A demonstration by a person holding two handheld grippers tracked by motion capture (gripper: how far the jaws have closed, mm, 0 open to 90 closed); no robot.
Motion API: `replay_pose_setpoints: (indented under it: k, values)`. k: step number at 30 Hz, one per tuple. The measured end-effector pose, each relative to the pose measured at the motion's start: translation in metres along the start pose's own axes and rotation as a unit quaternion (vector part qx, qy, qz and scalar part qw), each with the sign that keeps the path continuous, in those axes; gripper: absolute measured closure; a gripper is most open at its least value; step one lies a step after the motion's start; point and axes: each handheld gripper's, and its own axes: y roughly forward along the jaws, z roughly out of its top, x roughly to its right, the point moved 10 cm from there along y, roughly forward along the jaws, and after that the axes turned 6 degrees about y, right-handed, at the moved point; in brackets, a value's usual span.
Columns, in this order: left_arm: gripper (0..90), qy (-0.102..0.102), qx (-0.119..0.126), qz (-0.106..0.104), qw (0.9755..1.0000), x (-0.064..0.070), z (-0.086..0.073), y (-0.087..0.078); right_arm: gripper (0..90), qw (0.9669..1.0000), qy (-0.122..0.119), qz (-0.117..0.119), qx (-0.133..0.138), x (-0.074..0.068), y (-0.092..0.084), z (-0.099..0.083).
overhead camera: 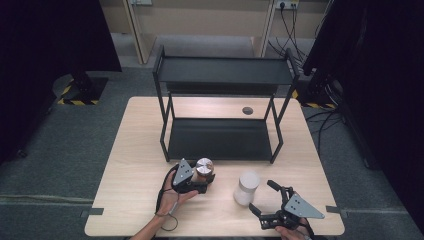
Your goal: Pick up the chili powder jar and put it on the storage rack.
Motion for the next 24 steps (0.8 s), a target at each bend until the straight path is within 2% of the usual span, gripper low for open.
replay_pose_setpoints:
  k: [1, 11, 24]
  values:
    - [29.9, 0.005, 0.0, 0.0, 1.0, 0.001, 0.001, 0.001, 0.2, 1.0, 0.0, 0.0, 0.0, 0.0, 0.0, 0.0]
    - [30.5, 0.002, 0.009, 0.007, 0.9999, 0.001, 0.002, -0.002, 0.3, 1.0, 0.0, 0.0, 0.002, 0.0, 0.0, 0.0]
    - [30.5, -0.004, 0.03, 0.009, 0.9995, -0.004, 0.022, -0.012, 0.2, 1.0, 0.0, 0.0, 0.002, 0.0, 0.0, 0.0]
